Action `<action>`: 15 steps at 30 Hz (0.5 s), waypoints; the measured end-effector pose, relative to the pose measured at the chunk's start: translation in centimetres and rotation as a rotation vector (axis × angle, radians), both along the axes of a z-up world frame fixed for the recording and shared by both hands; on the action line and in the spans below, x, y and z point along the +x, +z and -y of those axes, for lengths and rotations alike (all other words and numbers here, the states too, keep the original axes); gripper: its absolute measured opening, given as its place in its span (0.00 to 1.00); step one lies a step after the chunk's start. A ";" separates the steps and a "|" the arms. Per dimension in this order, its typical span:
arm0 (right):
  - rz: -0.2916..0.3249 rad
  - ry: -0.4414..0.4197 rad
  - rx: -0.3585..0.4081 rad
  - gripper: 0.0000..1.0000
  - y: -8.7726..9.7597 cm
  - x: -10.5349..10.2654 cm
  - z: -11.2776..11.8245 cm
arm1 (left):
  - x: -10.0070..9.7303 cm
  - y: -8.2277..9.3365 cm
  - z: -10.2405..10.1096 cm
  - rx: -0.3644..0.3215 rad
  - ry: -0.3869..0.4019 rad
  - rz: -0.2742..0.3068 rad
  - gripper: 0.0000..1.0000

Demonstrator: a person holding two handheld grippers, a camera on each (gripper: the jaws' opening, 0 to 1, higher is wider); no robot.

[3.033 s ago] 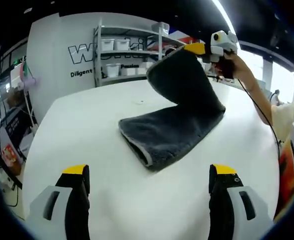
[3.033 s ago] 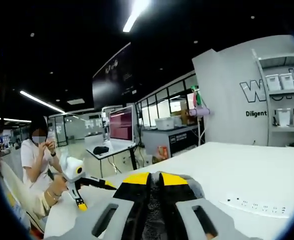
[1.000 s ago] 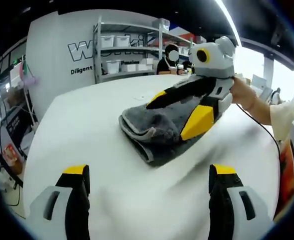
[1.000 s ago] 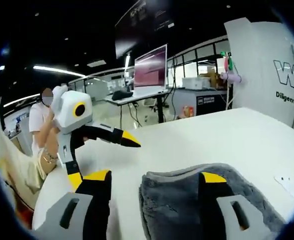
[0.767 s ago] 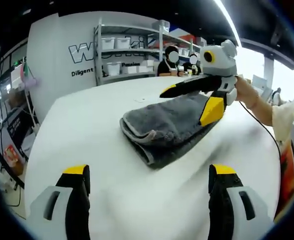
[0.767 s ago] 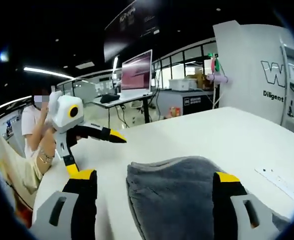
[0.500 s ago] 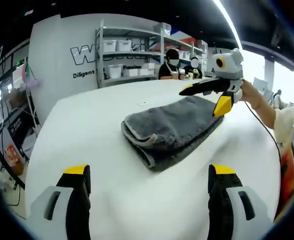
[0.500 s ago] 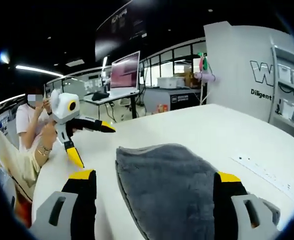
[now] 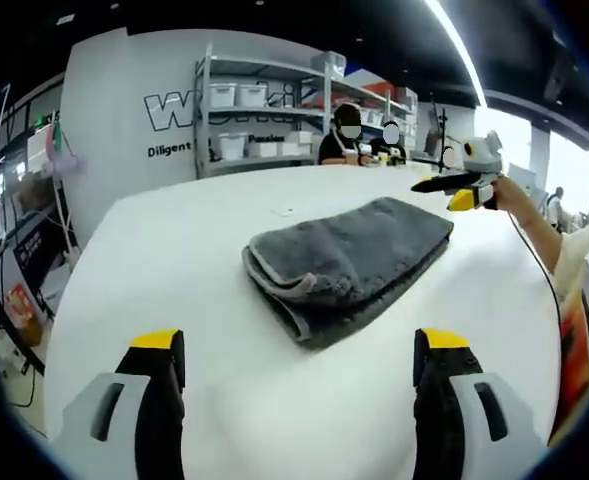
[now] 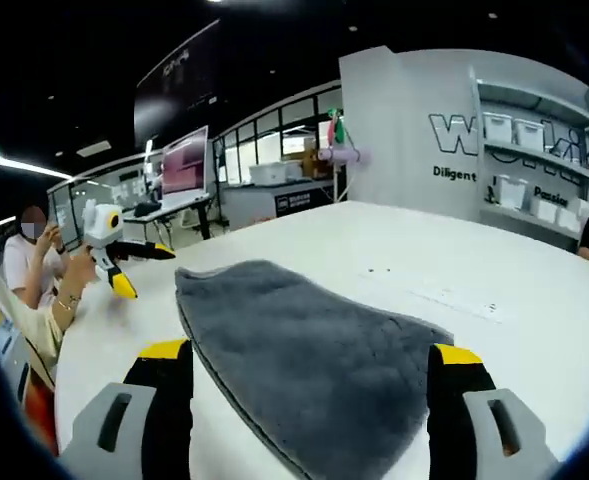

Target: Fold the towel on the table until its edges align and the towel forms a compact rectangular stack.

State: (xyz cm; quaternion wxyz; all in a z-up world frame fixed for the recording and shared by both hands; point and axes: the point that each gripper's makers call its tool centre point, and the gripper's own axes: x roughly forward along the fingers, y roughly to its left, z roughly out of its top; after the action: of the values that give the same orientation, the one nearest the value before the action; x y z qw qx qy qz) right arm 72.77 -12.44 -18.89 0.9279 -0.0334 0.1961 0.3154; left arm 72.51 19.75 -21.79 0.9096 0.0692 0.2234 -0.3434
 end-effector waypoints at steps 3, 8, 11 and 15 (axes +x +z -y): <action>0.002 -0.020 0.011 0.99 -0.6 -0.9 1.5 | 0.0 -0.3 0.1 -0.002 -0.004 -0.010 0.93; -0.003 -0.025 0.034 0.99 -1.1 -2.3 3.4 | -0.2 -0.6 0.4 -0.013 -0.012 -0.024 0.92; 0.003 -0.024 0.009 0.99 -1.7 -3.1 4.3 | -0.3 -0.5 0.3 -0.020 -0.010 -0.025 0.91; 0.001 -0.008 -0.016 0.99 -2.5 -4.5 5.0 | -0.1 0.0 0.4 -0.038 -0.015 0.000 0.83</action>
State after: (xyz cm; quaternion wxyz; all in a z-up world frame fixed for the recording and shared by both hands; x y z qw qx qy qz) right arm 68.30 -17.47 -21.39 0.9289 -0.0402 0.1985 0.3102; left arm 72.38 19.38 -21.80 0.9081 0.0538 0.2163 -0.3545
